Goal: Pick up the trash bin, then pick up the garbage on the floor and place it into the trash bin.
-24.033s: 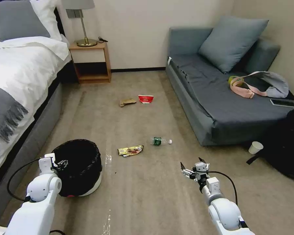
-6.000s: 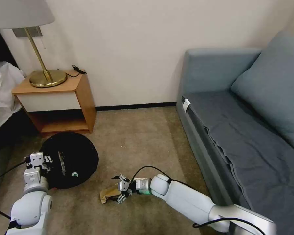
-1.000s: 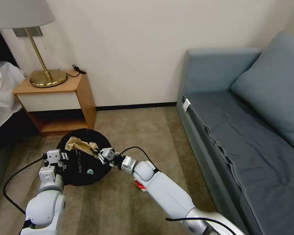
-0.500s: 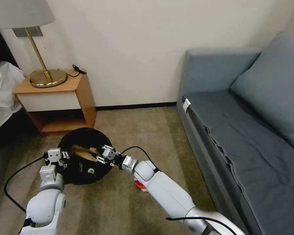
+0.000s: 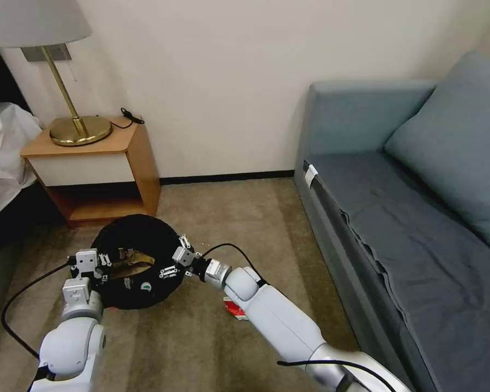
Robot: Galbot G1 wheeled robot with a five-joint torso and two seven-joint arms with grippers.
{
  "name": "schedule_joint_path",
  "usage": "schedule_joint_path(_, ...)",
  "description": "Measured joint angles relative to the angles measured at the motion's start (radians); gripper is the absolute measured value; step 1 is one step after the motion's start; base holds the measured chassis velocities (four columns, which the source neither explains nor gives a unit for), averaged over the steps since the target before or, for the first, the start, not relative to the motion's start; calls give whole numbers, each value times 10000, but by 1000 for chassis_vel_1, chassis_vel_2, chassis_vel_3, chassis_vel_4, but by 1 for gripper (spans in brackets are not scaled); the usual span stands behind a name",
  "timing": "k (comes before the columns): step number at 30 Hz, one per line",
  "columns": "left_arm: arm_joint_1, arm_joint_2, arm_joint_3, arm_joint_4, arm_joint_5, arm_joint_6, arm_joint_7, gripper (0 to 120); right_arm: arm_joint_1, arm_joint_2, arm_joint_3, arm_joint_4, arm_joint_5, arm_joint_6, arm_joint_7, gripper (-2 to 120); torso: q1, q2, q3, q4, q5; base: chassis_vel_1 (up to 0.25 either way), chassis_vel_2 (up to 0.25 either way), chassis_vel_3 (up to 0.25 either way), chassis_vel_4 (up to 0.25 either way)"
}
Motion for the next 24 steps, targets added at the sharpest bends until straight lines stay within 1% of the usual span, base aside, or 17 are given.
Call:
schedule_joint_path(2, 30, 40, -56, 0, -49, 3, -9, 4, 52, -263, 123, -55, 4, 13, 23, 100, 0, -1, 1, -3, 0, 0, 0, 0, 0)
schedule_joint_path(4, 41, 58, -83, 1, -69, 3, -9, 4, 67, -369, 164, -65, 10, 14, 33, 100, 0, -1, 0, -3, 1, 0, 0, 0, 0)
schedule_joint_path(8, 107, 184, -241, 79, -209, -15, -11, 4, 99, -940, 252, -63, 48, -60, 37, 100, 0, -1, 0, -1, 2, 0, 0, 0, 0)
schedule_joint_path(9, 107, 184, -241, 79, -209, -15, -11, 4, 99, -940, 252, -63, 48, -60, 37, 100, 0, -1, 0, -1, 2, 0, 0, 0, 0)
schedule_joint_path(12, 131, 292, -361, 125, -368, -46, -12, 4, 7, -1486, 232, 121, 38, -418, -39, 100, 0, 0, 1, -3, 1, 0, 0, 0, 0)
schedule_joint_path(13, 131, 292, -361, 125, -368, -46, -12, 4, 7, -1486, 232, 121, 38, -418, -39, 100, 0, 0, 1, -3, 1, 0, 0, 0, 0)
schedule_joint_path(16, 140, 426, -454, 199, -555, -64, -10, 4, -174, -1909, 263, 173, -129, -535, -224, 100, 0, 0, 0, -3, 1, 0, 0, 0, 0)
schedule_joint_path(24, 91, 479, -500, 354, -632, -96, -7, 4, -627, -2219, 620, 83, -590, -530, -552, 100, 0, -1, 0, -1, 2, 0, 0, 0, 0)
